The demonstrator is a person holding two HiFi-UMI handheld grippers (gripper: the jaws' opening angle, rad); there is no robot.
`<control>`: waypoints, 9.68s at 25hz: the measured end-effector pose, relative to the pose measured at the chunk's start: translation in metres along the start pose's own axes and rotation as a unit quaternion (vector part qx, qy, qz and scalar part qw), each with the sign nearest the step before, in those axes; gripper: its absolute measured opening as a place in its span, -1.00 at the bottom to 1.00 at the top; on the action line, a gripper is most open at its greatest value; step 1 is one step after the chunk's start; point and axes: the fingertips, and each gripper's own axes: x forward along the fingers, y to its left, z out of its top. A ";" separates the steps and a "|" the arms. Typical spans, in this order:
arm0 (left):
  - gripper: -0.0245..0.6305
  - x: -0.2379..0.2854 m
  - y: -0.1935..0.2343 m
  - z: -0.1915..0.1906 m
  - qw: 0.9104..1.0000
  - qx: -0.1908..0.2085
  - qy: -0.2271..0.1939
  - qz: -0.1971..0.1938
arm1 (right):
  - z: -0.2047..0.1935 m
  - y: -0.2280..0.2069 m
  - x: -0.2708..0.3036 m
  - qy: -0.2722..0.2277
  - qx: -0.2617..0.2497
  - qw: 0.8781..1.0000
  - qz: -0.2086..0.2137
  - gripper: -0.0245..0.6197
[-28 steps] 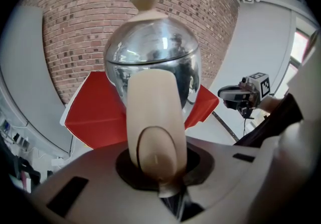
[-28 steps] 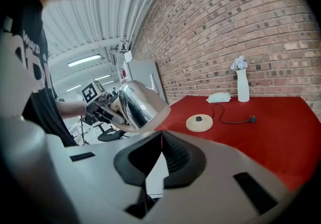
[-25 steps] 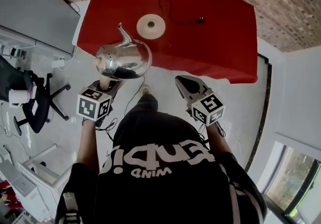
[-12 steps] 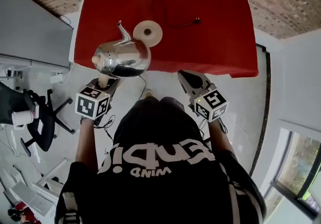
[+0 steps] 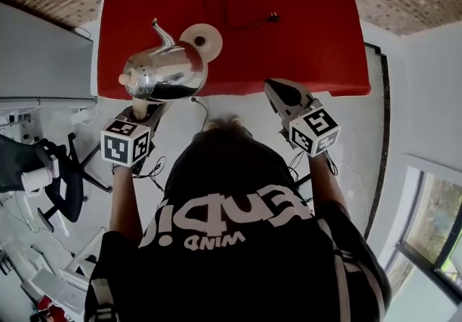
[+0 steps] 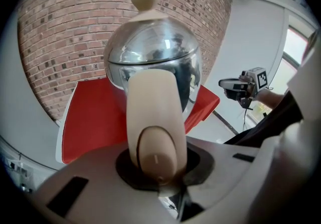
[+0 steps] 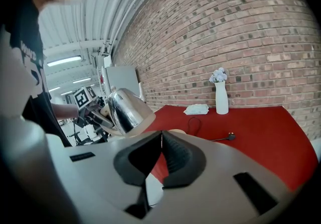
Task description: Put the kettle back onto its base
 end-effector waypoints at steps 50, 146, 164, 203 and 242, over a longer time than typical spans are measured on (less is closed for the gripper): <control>-0.76 0.139 0.063 0.056 0.995 0.025 0.096 -0.005 | 0.006 -0.023 0.039 0.024 -0.032 0.997 0.070 -0.85; -0.26 0.111 0.050 0.112 0.979 0.145 0.124 0.074 | -0.018 -0.045 0.024 0.033 0.000 0.996 0.088 -0.85; -0.78 0.017 -0.022 0.132 0.994 0.027 -0.074 0.075 | -0.019 -0.038 0.042 0.062 -0.038 0.985 0.157 -0.85; -0.90 -0.095 -0.144 -0.057 0.977 0.014 -0.212 -0.026 | -0.045 0.157 -0.065 0.042 -0.103 0.983 0.145 -0.85; -0.90 -0.113 -0.259 -0.078 0.966 0.048 -0.254 0.002 | -0.047 0.195 -0.183 -0.035 -0.085 0.977 0.193 -0.85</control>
